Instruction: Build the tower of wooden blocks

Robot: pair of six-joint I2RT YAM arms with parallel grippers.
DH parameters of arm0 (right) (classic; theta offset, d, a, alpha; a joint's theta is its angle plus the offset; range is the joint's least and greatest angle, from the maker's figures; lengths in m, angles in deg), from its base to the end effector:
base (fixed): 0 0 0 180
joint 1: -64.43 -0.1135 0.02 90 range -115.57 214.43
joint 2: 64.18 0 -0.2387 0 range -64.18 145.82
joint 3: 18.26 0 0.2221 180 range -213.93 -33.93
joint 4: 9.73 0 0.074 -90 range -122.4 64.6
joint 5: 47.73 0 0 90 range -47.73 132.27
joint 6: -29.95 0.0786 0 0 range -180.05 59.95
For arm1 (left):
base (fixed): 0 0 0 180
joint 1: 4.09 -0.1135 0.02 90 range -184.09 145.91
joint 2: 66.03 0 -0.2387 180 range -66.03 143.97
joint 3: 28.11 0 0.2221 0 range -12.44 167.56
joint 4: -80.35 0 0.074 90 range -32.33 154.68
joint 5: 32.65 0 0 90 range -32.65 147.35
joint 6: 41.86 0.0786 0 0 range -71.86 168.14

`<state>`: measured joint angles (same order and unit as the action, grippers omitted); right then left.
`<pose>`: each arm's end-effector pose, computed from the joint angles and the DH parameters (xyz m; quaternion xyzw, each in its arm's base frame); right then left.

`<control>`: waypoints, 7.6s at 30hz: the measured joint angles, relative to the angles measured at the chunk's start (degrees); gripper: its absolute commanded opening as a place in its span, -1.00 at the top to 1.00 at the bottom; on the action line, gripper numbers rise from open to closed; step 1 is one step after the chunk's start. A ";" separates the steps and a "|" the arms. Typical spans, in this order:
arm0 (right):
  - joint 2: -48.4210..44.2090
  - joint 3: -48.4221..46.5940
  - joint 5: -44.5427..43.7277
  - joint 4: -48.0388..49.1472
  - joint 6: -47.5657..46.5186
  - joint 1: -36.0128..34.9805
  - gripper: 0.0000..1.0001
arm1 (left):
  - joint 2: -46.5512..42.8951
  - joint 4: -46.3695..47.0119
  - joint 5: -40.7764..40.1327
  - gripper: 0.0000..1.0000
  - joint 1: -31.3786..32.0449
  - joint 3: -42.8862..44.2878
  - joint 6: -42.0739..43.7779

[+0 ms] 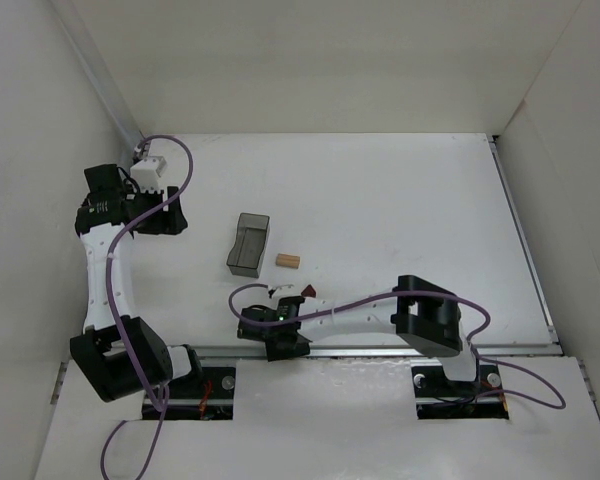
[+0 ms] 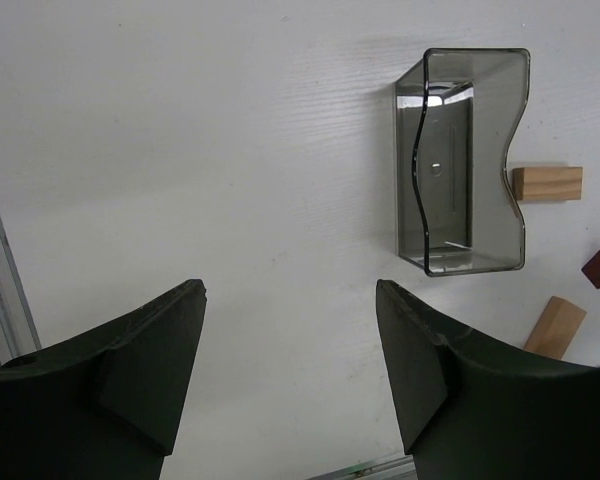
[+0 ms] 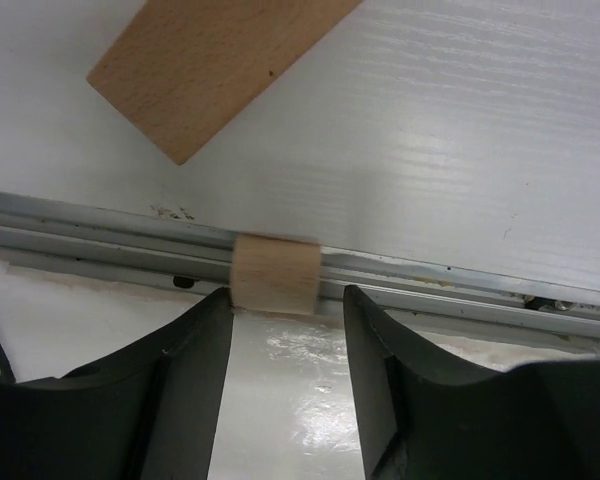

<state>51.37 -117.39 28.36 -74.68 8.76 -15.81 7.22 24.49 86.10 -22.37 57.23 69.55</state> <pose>0.0794 0.3502 0.1175 -0.0895 0.9858 0.0398 0.1363 0.2697 0.0493 0.2897 0.1218 0.8879 -0.0857 0.4352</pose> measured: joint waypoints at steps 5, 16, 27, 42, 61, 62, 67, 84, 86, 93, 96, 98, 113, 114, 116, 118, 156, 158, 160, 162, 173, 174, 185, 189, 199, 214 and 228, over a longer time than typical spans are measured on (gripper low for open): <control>1.90 -3.39 -0.81 -1.42 -1.73 0.00 0.56 | 0.00 0.00 0.04 -0.32 0.00 -0.02 0.20; 0.92 -4.46 -3.89 -4.90 -2.51 -0.39 0.86 | 0.15 -0.85 -0.20 -0.32 0.00 -0.04 1.84; -15.10 -1.57 -16.76 -12.31 -3.80 11.96 0.86 | 1.27 -5.33 -2.05 -0.19 11.63 6.34 5.53; -16.26 11.06 -13.00 -0.79 -23.08 44.74 0.88 | 0.00 -8.00 -9.22 -0.43 57.11 -8.17 5.46; -22.95 14.21 -10.93 3.43 -28.22 49.81 0.88 | 20.68 4.87 -23.67 -0.25 68.72 -15.28 -0.59; -22.95 14.32 -10.95 3.52 -28.35 49.90 0.88 | 20.81 5.22 -24.22 -0.14 68.72 -15.19 -0.74; -22.95 15.34 -10.88 3.93 -28.96 50.23 0.88 | 21.81 6.03 -24.39 0.50 68.70 -14.25 -1.31; -30.95 15.69 -11.21 4.39 -31.26 58.07 0.88 | 25.99 2.08 -29.11 1.00 68.70 14.27 8.33; -33.20 15.69 -11.43 4.22 -31.58 60.35 0.88 | 28.76 2.60 -28.39 1.00 68.70 18.62 11.06; -40.50 15.72 -13.42 1.49 -32.02 67.38 0.88 | 44.11 2.78 -25.44 0.99 68.70 24.46 16.76; -43.60 15.87 -12.28 1.51 -33.40 68.72 0.88 | 46.82 2.60 -23.76 0.91 68.70 23.76 19.21; -45.27 16.24 -10.62 1.73 -34.38 68.94 0.88 | 46.88 2.43 -22.86 0.86 68.70 23.21 20.83; -48.94 21.59 2.58 5.09 -39.71 68.94 0.88 | 46.88 5.03 -21.29 -0.50 70.18 21.46 25.38; -49.27 21.81 3.52 5.42 -40.02 68.94 0.88 | 46.80 5.38 -21.31 -0.52 70.29 21.44 24.81; -49.62 22.23 5.22 6.51 -40.57 68.94 0.88 | 46.31 5.97 -21.31 -0.52 70.36 21.33 23.39; -49.57 22.51 7.17 7.34 -41.11 68.94 0.88 | 44.63 6.27 -21.24 -0.52 70.34 20.96 21.55; -44.98 31.80 48.54 36.33 -34.51 59.80 0.97 | 22.08 14.84 -13.35 0.04 71.49 15.65 17.88; -45.53 31.80 48.70 36.48 -34.47 59.60 0.97 | 22.45 14.86 -13.88 0.15 71.49 15.65 17.70; -45.92 31.80 48.81 36.59 -34.47 59.58 0.97 | 22.58 14.88 -14.23 0.23 71.49 15.65 17.64; -46.05 31.80 48.92 36.63 -34.45 59.58 0.97 | 22.58 14.95 -14.49 0.39 71.49 15.65 17.51; -46.10 31.80 48.92 36.52 -34.03 59.52 0.28 | 22.60 14.60 -15.17 1.00 71.54 15.89 16.59; -46.10 31.80 48.92 36.48 -34.05 59.47 -0.22 | 22.60 14.47 -15.19 1.00 71.54 15.96 16.61; -49.99 29.68 30.03 21.38 -36.15 60.35 -0.93 | 24.59 6.49 -17.00 1.00 71.14 16.63 16.17; -52.98 29.31 18.71 13.68 -35.60 63.67 -0.93 | 31.43 -0.15 -18.23 1.00 69.94 20.15 16.00; -53.24 28.79 1.42 0.07 -33.38 65.64 -0.93 | 49.16 -10.10 -19.89 1.00 67.93 30.53 14.47; -55.19 28.74 -0.79 -0.90 -33.16 65.61 -0.93 | 49.59 -10.43 -20.46 1.00 68.17 31.89 13.44; -55.21 28.74 -2.10 -1.75 -33.22 65.64 -0.93 | 51.78 -9.18 -23.02 1.00 69.31 33.55 12.52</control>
<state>-3.84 -88.65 26.26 -76.43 -24.46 49.82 59.00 15.31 63.08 46.94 90.78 82.07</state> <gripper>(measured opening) 0.962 0.313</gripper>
